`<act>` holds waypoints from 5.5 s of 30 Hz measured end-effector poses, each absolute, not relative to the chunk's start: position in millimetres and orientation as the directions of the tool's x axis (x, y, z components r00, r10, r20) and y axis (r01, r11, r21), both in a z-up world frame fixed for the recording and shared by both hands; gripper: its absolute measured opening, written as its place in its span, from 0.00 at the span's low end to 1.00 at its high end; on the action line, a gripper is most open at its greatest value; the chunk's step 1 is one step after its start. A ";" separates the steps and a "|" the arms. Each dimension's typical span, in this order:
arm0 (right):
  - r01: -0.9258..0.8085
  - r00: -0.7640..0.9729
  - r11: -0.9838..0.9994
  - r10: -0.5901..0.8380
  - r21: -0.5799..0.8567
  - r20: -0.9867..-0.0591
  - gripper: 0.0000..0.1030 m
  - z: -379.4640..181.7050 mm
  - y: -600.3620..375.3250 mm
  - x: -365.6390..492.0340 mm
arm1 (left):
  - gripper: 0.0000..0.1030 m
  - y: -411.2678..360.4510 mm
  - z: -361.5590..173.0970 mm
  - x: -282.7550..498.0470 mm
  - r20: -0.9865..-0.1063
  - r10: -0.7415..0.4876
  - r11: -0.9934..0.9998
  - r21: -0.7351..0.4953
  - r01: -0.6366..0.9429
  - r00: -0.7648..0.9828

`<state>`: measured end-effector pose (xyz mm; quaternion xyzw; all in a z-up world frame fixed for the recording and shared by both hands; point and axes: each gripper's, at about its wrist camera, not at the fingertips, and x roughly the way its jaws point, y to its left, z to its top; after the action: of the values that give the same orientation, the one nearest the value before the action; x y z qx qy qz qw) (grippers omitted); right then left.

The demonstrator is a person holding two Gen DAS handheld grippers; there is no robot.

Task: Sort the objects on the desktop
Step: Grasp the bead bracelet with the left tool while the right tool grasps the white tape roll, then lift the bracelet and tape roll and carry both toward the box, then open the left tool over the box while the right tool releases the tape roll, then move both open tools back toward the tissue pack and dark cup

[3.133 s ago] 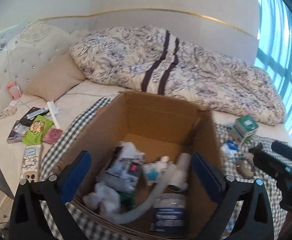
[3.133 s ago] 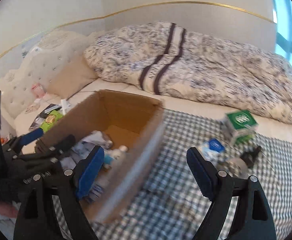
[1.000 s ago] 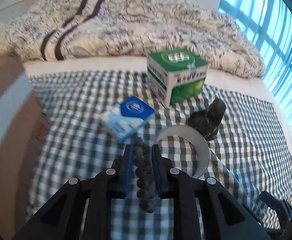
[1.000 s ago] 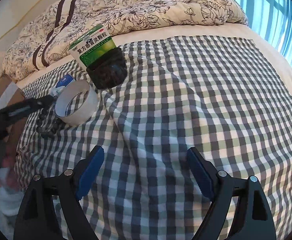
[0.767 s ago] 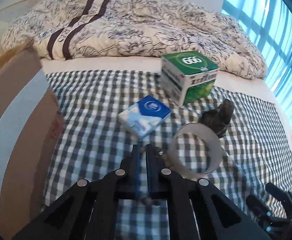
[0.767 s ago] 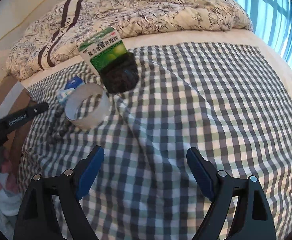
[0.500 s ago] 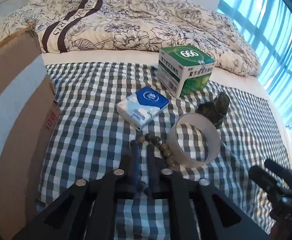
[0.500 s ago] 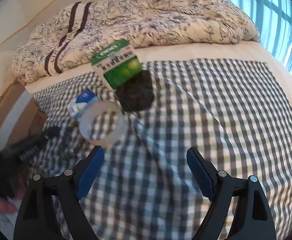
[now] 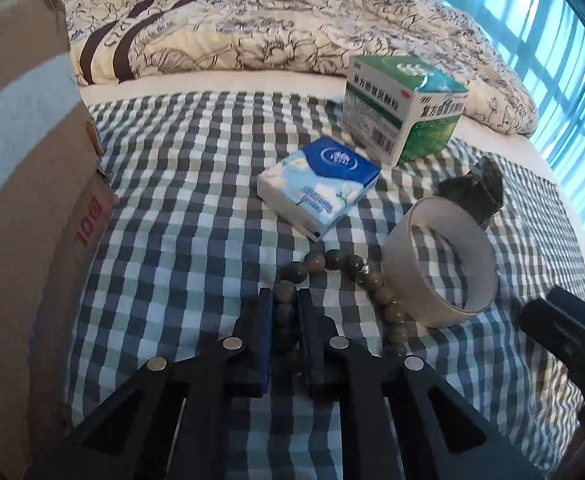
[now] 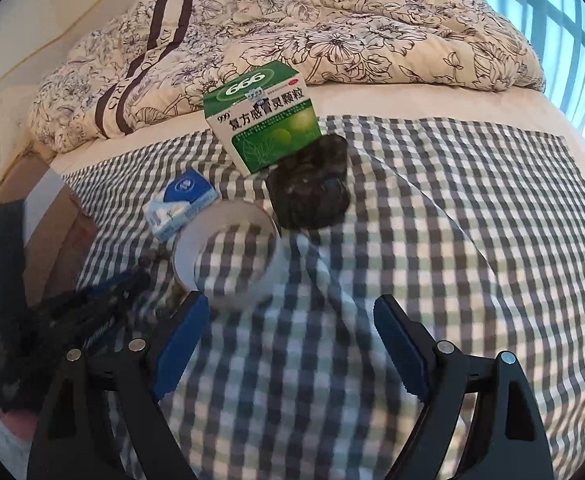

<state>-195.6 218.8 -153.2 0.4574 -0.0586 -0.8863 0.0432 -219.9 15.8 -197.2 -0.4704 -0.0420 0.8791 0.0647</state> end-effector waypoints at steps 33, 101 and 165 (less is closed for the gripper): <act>-0.079 -0.549 -0.987 -0.076 0.142 -0.832 0.05 -139.3 233.8 -194.8 | 0.10 27.4 -116.2 -183.2 -0.731 0.150 -0.988 -0.082 -0.133 -0.666; 0.350 -0.656 -0.937 -0.250 0.006 -0.712 0.05 -4.9 -47.4 -98.9 | 0.11 -192.5 8.9 -90.6 -0.612 -0.034 -0.985 -0.114 0.131 -0.790; -0.126 -0.720 -0.980 -0.017 0.156 -0.694 0.87 -60.0 241.1 -85.1 | 1.00 32.1 -69.8 -126.4 -0.703 0.021 -0.999 0.011 -0.041 -0.711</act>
<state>-85.1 241.1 -60.0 0.3730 -0.0964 -0.9223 -0.0296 -126.4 32.1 -69.8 -0.3799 0.0130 0.9248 0.0167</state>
